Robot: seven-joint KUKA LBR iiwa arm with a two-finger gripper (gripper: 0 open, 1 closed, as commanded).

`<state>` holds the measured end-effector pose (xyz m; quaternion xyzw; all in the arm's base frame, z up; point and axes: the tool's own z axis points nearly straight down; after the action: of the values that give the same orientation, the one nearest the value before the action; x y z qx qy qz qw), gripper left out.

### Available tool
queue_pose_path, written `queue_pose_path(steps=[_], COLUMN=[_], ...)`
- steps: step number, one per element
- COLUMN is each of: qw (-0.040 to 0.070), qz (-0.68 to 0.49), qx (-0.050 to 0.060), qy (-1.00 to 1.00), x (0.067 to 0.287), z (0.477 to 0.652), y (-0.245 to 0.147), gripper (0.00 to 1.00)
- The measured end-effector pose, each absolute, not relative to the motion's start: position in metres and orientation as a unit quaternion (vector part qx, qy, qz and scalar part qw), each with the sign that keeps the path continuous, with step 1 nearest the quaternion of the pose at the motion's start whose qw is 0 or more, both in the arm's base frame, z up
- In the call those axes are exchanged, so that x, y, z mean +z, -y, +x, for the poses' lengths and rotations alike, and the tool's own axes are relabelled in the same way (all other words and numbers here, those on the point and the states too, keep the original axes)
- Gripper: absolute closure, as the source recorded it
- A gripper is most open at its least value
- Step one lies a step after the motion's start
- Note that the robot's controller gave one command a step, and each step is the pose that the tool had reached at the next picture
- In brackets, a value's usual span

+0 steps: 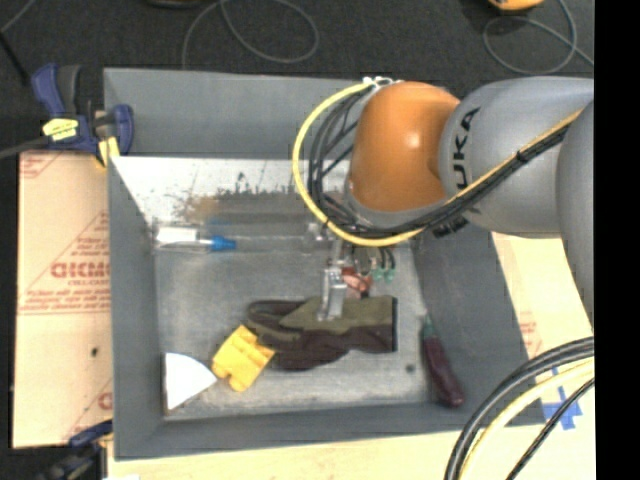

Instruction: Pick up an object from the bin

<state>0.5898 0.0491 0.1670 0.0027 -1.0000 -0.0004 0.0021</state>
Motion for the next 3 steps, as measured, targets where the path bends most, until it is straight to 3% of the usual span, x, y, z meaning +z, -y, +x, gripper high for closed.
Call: queue_pose_path(steps=[1, 2, 3], qw=[-0.001, -0.006, -0.003], qz=[0.002, -0.02, 0.012], qx=[-0.001, -0.001, -0.001], qy=[1.0, 1.0, 1.0], x=[0.172, 0.142, 0.071], z=[0.591, 0.582, 0.562], y=[-0.049, -0.054, -0.07], gripper=[0.0, 0.0, 1.0])
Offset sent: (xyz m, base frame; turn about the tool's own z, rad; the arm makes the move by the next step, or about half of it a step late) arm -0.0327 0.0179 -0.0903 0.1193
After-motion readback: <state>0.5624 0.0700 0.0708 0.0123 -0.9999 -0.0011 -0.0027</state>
